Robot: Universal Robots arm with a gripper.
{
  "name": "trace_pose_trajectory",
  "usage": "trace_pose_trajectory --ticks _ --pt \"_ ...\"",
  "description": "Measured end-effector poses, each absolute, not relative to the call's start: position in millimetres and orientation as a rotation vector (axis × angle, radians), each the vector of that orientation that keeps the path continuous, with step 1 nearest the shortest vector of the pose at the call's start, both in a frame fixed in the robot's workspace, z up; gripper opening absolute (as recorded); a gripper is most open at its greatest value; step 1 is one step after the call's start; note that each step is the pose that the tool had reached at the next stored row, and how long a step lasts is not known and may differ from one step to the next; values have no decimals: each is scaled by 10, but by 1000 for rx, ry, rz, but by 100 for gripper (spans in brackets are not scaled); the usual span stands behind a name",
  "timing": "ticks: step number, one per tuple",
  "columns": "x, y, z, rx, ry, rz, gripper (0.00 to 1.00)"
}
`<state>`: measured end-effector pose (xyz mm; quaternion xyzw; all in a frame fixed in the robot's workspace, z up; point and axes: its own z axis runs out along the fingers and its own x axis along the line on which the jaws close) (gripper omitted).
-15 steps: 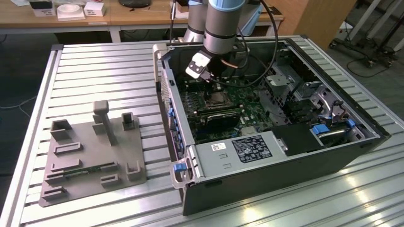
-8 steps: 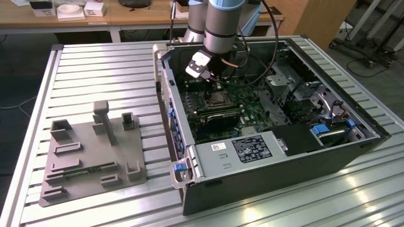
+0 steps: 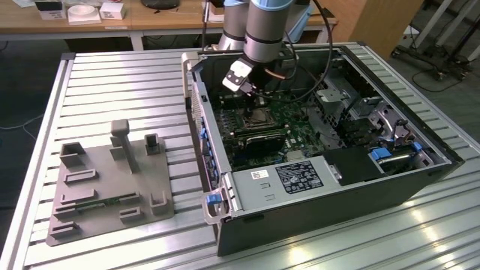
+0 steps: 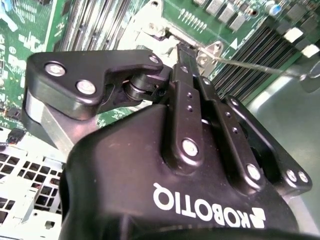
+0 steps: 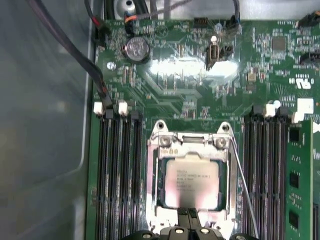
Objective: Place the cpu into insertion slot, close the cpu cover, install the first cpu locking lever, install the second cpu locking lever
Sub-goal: 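Close the cpu cover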
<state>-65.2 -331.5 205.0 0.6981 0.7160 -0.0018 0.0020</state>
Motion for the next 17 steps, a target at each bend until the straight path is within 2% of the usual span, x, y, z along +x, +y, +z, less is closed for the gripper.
trace_pose_trajectory --ticks 17 --pt "-463 -3315 2067 2190 2246 -6 10"
